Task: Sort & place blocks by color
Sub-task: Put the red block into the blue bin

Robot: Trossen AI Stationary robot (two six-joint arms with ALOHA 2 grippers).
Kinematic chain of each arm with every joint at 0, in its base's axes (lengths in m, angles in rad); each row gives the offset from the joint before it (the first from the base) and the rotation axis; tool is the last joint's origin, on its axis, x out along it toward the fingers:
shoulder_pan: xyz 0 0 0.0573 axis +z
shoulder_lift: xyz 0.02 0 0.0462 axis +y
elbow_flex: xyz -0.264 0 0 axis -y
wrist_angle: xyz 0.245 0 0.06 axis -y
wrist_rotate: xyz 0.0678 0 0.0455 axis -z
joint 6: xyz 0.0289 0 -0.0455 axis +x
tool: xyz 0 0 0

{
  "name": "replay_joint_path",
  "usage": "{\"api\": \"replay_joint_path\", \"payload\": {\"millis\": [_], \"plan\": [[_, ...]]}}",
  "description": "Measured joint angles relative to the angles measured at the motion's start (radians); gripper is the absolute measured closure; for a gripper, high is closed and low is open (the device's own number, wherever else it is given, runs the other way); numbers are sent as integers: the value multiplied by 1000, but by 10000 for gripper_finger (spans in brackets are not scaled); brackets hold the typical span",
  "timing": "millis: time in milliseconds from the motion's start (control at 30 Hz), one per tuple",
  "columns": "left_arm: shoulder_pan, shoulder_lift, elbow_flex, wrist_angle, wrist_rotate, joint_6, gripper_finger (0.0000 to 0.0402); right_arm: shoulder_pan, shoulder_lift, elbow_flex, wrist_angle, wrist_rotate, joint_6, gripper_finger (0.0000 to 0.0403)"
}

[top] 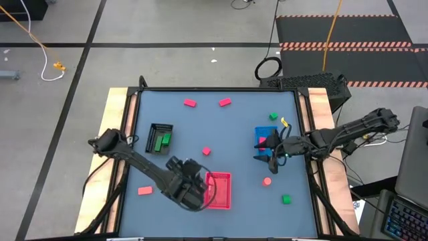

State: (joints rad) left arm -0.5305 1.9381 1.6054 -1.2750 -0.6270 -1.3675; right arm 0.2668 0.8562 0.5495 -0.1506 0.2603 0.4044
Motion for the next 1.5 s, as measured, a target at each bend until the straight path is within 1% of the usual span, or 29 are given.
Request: {"api": "replay_joint_path", "payload": {"millis": [100,300,433,533,567,633,733,833,967,1067,1200,1300,1400,1500], "plan": [[43,0,0,-24,-46,33,128,11,0,-20,57,0,10,187],[149,-11,0,7,-144,206,128,25,-1,-26,73,13,-26,187],[245,-23,0,81,-159,404,128,24,-1,-26,76,71,-69,187],[326,-28,0,213,-158,611,128,23,-1,-26,75,111,-104,187],[353,-26,0,260,-142,692,128,23,-1,-26,76,113,-116,187],[408,-26,0,377,-74,843,128,23,-1,-26,75,112,-139,187],[486,-26,0,548,82,1058,128,23,-1,-26,73,108,-168,187],[549,-26,0,689,212,1177,128,23,-1,-36,75,106,-184,187],[596,-26,0,837,298,1239,128,23,-1,-67,71,104,-197,187],[605,-26,-1,938,357,1270,128,23,-1,-78,72,103,-249,187],[607,-26,-37,1083,469,1312,128,23,-1,-85,75,103,-308,187],[620,-26,-72,1185,562,1330,128,23,-1,-85,90,106,-384,187],[650,-26,-104,1249,636,1337,128,22,0,-85,149,110,-444,187],[682,-35,-142,1280,666,1338,128,15,-1,-85,199,111,-466,187]]}}
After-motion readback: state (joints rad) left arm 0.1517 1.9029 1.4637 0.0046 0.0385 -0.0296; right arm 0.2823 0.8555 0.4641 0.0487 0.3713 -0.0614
